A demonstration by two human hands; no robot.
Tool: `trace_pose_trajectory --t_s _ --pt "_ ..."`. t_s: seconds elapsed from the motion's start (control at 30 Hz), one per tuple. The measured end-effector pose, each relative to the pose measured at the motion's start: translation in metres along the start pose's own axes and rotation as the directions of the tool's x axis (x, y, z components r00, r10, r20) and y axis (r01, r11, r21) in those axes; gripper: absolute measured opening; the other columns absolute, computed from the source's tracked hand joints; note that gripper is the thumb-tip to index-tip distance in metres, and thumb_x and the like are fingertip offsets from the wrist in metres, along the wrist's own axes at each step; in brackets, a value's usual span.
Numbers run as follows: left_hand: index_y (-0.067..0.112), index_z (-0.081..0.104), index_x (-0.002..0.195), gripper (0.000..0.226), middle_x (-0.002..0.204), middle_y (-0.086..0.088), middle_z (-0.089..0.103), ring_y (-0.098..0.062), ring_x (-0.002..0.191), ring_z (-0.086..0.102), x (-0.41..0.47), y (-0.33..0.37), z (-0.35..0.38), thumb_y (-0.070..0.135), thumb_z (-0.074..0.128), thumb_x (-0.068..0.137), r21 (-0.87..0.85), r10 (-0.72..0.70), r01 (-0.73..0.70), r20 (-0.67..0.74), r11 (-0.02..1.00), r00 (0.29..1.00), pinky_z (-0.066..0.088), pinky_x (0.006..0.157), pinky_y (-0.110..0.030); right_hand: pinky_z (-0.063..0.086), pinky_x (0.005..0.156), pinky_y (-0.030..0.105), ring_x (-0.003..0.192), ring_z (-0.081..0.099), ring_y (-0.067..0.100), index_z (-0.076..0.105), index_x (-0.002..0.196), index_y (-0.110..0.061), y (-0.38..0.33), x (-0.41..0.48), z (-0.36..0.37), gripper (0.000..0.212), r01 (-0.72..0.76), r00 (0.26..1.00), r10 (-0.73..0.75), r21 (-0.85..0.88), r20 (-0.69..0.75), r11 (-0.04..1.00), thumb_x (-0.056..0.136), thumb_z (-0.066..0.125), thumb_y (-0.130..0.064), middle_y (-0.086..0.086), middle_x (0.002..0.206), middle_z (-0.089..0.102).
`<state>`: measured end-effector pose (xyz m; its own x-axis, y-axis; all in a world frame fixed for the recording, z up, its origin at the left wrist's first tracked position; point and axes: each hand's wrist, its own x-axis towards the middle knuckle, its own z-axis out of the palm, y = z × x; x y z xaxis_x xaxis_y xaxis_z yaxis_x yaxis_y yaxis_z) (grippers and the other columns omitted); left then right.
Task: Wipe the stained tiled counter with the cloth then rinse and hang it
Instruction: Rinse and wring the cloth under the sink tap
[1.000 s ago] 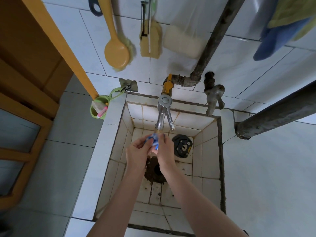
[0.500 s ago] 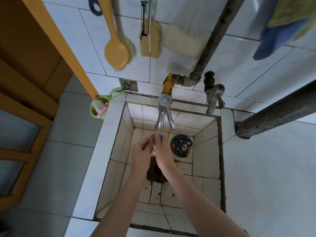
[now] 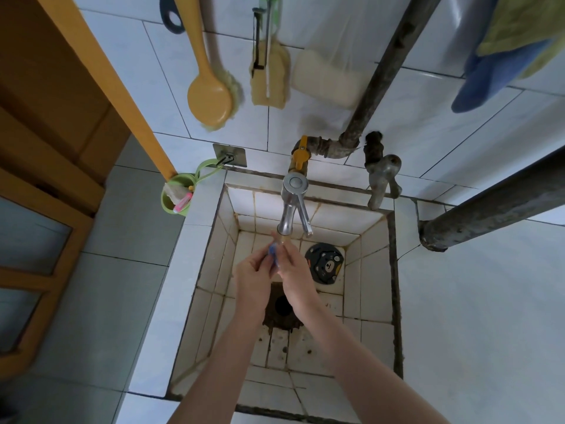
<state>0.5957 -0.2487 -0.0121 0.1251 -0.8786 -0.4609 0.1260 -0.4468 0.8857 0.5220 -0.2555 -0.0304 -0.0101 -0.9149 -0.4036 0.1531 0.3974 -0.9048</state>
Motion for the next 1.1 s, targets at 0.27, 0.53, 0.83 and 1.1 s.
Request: trace_pose_trajectory --t_s 0.27,0.53,0.83,1.1 --pt "0.013 0.068 0.1 0.021 0.088 -0.001 0.071 -0.011 0.079 0.069 -0.001 -0.001 -0.002 0.005 0.063 0.081 0.013 -0.015 0.017 -0.137 1.0 0.99 0.053 0.065 -0.014 0.044 0.058 0.008 0.072 0.054 0.007 0.058 0.092 -0.013 -0.004 0.013 -0.005 0.015 -0.042 0.949 -0.004 -0.14 -0.314 0.989 0.097 0.046 -0.02 -0.004 0.079 0.056" --pt "0.008 0.06 0.117 0.03 0.101 -0.004 0.067 -0.014 0.096 0.064 0.003 0.003 0.001 0.0 0.047 0.091 0.038 0.021 -0.021 -0.01 0.999 1.0 0.053 0.081 -0.021 0.043 0.094 0.026 0.108 0.054 0.02 0.058 0.105 -0.017 0.006 -0.005 0.0 0.014 0.025 1.0 -0.025 -0.028 -0.012 0.999 0.097 0.046 -0.017 0.006 0.108 0.056" --pt "0.01 0.067 0.103 0.022 0.092 -0.008 0.072 -0.019 0.083 0.069 0.005 -0.001 -0.003 0.007 0.065 0.081 0.075 -0.031 0.037 -0.077 0.997 0.997 0.055 0.078 -0.029 0.051 0.067 0.014 0.075 0.062 0.013 0.057 0.089 -0.018 -0.003 0.005 -0.007 0.019 -0.04 0.974 -0.002 -0.182 -0.225 0.982 0.099 0.042 -0.026 0.001 0.081 0.063" --pt "0.016 0.068 0.091 0.016 0.088 -0.006 0.072 -0.019 0.078 0.071 0.002 0.003 -0.008 0.009 0.07 0.077 -0.054 -0.076 0.069 -0.137 0.996 0.988 0.057 0.067 -0.022 0.046 0.099 0.04 0.125 0.043 0.022 0.047 0.13 -0.029 -0.005 0.01 -0.017 0.053 -0.124 0.982 0.068 -0.335 -0.176 0.934 0.086 0.044 -0.058 0.009 0.138 0.041"
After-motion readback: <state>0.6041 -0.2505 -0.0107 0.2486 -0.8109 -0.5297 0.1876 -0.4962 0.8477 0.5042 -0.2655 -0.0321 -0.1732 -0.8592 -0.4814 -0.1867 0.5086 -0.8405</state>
